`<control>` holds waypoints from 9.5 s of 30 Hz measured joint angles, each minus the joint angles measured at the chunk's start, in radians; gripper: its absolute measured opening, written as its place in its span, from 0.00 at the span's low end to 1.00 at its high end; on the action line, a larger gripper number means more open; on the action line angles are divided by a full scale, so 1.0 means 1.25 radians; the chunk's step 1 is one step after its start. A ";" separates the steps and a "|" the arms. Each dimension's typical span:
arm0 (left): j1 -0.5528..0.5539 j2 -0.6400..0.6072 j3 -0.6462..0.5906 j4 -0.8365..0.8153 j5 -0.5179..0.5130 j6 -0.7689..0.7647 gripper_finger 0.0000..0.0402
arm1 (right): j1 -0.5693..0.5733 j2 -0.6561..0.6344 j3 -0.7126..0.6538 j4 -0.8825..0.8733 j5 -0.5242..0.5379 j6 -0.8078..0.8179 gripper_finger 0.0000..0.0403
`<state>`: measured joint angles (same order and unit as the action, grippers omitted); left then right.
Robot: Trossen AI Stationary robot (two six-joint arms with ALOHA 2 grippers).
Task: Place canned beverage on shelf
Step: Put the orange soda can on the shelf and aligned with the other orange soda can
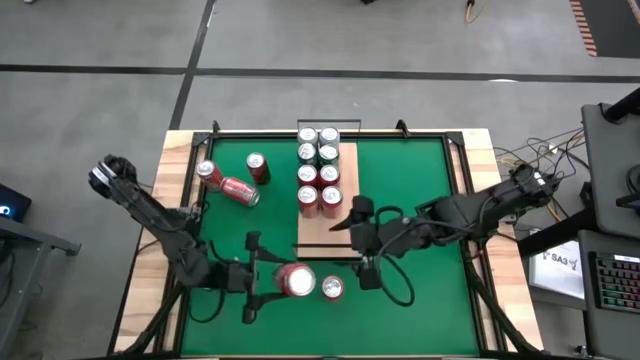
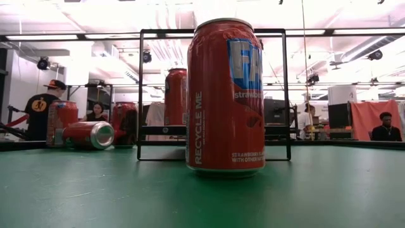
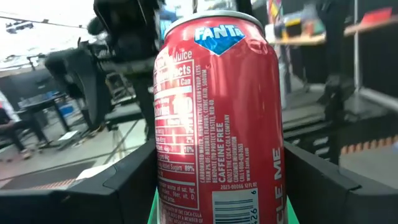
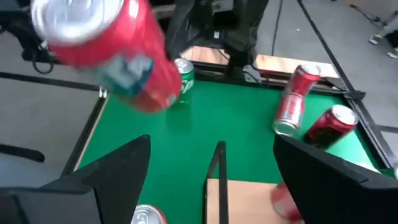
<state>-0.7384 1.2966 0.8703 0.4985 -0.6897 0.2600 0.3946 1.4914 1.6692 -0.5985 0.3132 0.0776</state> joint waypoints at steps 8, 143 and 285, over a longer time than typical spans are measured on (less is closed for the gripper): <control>-0.015 -0.018 -0.046 0.069 0.007 -0.006 0.68 | 0.000 -0.004 -0.105 0.089 -0.002 -0.022 0.82; 0.011 -0.475 -0.319 0.062 -0.021 0.356 0.98 | -0.044 -0.119 -0.437 0.374 0.532 0.281 0.68; 0.012 -0.662 -0.395 0.074 -0.026 0.477 0.98 | -0.075 -0.048 -1.022 1.224 0.264 0.097 0.73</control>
<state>-0.7235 0.4694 0.3771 0.5911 -0.7227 0.8558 0.3004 1.4308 0.3919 0.9313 0.6434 0.1986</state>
